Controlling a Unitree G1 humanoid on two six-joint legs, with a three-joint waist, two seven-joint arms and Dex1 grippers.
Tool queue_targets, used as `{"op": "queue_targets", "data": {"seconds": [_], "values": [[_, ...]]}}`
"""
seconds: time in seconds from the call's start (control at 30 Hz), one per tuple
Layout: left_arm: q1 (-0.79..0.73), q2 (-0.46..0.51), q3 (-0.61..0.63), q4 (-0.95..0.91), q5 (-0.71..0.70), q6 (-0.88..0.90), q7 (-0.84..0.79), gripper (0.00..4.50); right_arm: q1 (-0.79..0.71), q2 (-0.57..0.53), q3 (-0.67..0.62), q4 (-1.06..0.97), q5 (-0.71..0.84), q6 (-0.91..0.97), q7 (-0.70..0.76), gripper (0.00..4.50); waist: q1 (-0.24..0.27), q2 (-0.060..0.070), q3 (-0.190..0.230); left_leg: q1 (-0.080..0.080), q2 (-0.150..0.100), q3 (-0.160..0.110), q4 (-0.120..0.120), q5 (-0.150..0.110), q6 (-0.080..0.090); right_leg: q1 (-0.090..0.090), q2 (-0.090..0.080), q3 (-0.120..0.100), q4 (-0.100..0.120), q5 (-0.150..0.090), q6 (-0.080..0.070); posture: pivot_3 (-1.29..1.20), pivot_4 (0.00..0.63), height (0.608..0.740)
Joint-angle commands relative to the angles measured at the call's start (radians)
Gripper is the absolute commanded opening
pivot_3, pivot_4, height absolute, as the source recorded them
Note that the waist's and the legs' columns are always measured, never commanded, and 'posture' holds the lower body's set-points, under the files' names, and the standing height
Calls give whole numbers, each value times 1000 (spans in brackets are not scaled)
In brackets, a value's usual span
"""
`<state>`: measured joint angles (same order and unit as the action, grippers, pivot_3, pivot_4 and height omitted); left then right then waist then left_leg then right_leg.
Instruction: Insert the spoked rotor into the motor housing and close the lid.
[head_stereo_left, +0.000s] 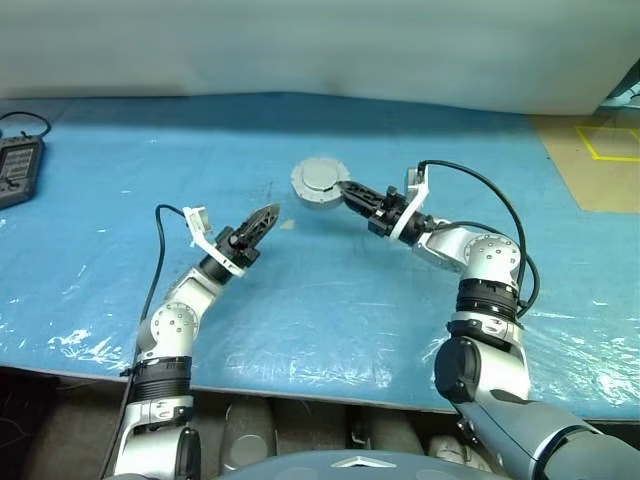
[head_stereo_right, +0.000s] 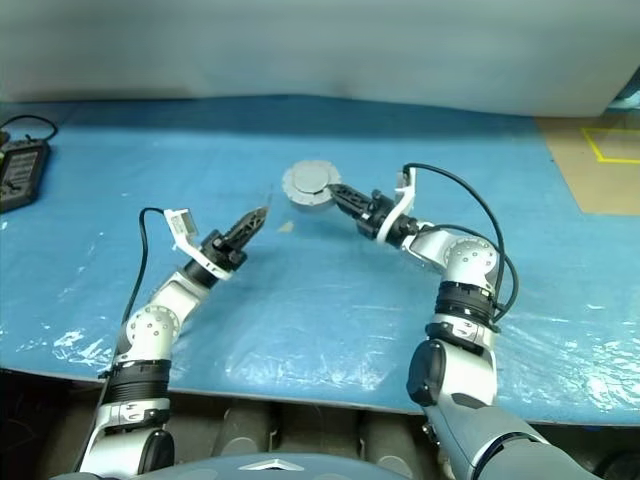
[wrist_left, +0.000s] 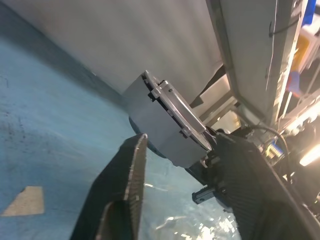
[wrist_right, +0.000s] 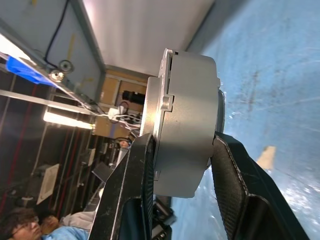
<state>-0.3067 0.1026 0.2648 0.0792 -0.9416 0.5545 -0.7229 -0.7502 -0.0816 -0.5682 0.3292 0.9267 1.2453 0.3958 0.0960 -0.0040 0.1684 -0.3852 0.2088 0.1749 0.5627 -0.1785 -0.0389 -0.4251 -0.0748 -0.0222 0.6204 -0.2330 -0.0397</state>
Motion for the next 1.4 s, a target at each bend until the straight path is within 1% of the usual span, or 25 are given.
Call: {"op": "queue_targets", "data": {"seconds": [0.03,0.1,0.13,0.3,0.43,0.53,0.8,0.93,1.1,1.2,1.33,1.4], "values": [[-3,-35,30,-63,-107,56,44,3720,-40,9,-5,-99,109,7,14,1265,0,0,0,0,0,0,0,0,0,0,0,0,0,0,0,0,150,740],[-5,-43,36,-69,-126,71,62,4389,-38,10,-3,-105,124,8,1,1265,0,0,0,0,0,0,0,0,0,0,0,0,0,0,0,0,150,740],[-5,-43,37,-69,-134,77,68,4477,-37,10,-1,-107,131,8,-2,1265,0,0,0,0,0,0,0,0,0,0,0,0,0,1,1,0,150,740],[-22,-49,64,-45,-208,127,121,4477,-22,-1,31,-135,157,23,10,1265,0,0,0,0,0,0,0,0,0,0,0,0,0,2,4,0,150,740],[-25,-52,76,-41,-312,218,140,4477,-1,-2,80,-169,159,45,21,1265,0,0,0,0,-1,-1,0,0,0,0,0,0,0,3,5,0,150,740],[-22,-53,74,-44,-343,251,156,4477,13,-2,104,-189,172,53,28,1265,0,0,0,0,-1,-1,0,0,0,0,0,0,-1,3,5,0,150,740],[-28,-50,64,-41,-350,268,161,4477,66,-5,198,-263,176,72,68,1265,-1,0,0,0,-1,-2,0,0,0,1,0,0,-1,4,7,0,150,740],[-30,-42,38,-36,-310,258,142,4477,108,-14,271,-325,168,82,104,1265,0,-1,0,0,-1,-2,0,0,0,1,0,0,-2,5,8,0,150,740],[-18,-41,12,-43,-283,255,99,4477,121,-14,297,-340,165,66,113,1265,0,-1,0,0,-2,-3,0,0,0,2,0,0,-2,6,10,0,150,740],[-8,-44,28,-42,-298,252,73,3894,117,-16,294,-321,155,45,109,1265,0,-1,0,0,-2,-3,1,0,0,2,0,1,-2,6,10,0,150,740],[-5,-45,39,-40,-304,251,77,2607,110,-17,290,-294,138,19,91,1265,-1,-1,0,0,-2,-3,2,0,0,3,0,1,-2,6,10,0,150,740],[-6,-46,41,-37,-305,251,77,2518,105,-16,290,-282,129,6,84,1265,-1,-1,0,0,-2,-3,2,0,0,3,0,1,-2,6,10,0,150,740]]}}
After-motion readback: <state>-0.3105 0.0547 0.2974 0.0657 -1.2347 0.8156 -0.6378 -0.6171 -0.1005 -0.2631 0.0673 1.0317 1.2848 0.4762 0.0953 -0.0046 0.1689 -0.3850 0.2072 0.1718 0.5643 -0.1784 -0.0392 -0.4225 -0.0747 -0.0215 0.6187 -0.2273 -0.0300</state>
